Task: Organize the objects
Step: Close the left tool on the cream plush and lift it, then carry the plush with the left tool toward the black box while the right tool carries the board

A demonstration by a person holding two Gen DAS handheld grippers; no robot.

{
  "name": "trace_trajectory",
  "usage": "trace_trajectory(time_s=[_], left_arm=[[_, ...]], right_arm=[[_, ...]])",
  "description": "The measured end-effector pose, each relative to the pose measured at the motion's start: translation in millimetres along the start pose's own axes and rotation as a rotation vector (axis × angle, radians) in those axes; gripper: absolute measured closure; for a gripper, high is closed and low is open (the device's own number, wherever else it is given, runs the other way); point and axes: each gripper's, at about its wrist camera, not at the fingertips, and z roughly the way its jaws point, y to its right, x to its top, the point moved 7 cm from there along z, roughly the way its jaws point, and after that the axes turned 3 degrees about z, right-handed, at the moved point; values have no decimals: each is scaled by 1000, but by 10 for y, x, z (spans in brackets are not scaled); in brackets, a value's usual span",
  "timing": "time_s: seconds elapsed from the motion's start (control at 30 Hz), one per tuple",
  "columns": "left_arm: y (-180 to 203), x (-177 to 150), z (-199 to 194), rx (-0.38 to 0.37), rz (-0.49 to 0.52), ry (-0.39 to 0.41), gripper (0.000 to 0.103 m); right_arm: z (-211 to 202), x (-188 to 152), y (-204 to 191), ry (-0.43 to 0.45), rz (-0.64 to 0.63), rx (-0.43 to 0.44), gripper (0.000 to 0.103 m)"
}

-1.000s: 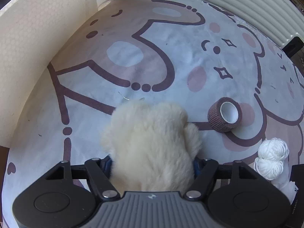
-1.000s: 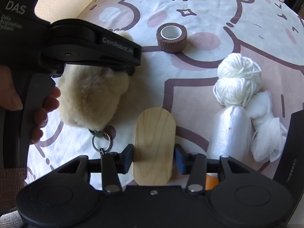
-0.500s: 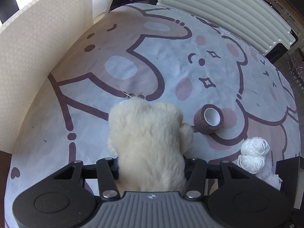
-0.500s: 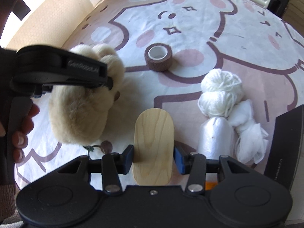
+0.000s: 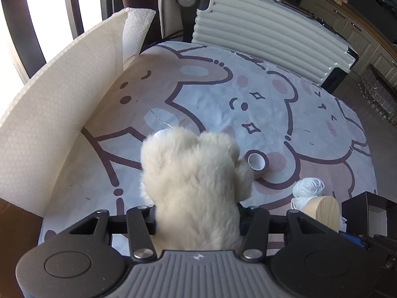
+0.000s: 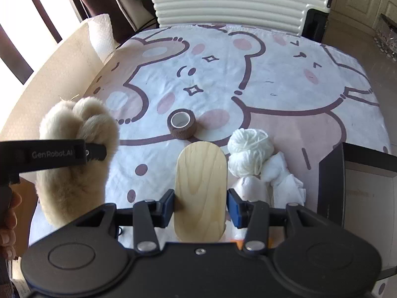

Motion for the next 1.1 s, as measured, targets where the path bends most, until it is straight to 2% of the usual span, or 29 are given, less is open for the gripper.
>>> trace_trajectory(time_s=[0.67, 1.1], left_arm=[[114, -127, -741, 17, 100, 106, 52], [156, -184, -980, 45, 128, 151, 52]], right_arm=[[-787, 12, 105, 199, 72, -29, 57], [-1063, -72, 146, 240, 57, -39, 57]])
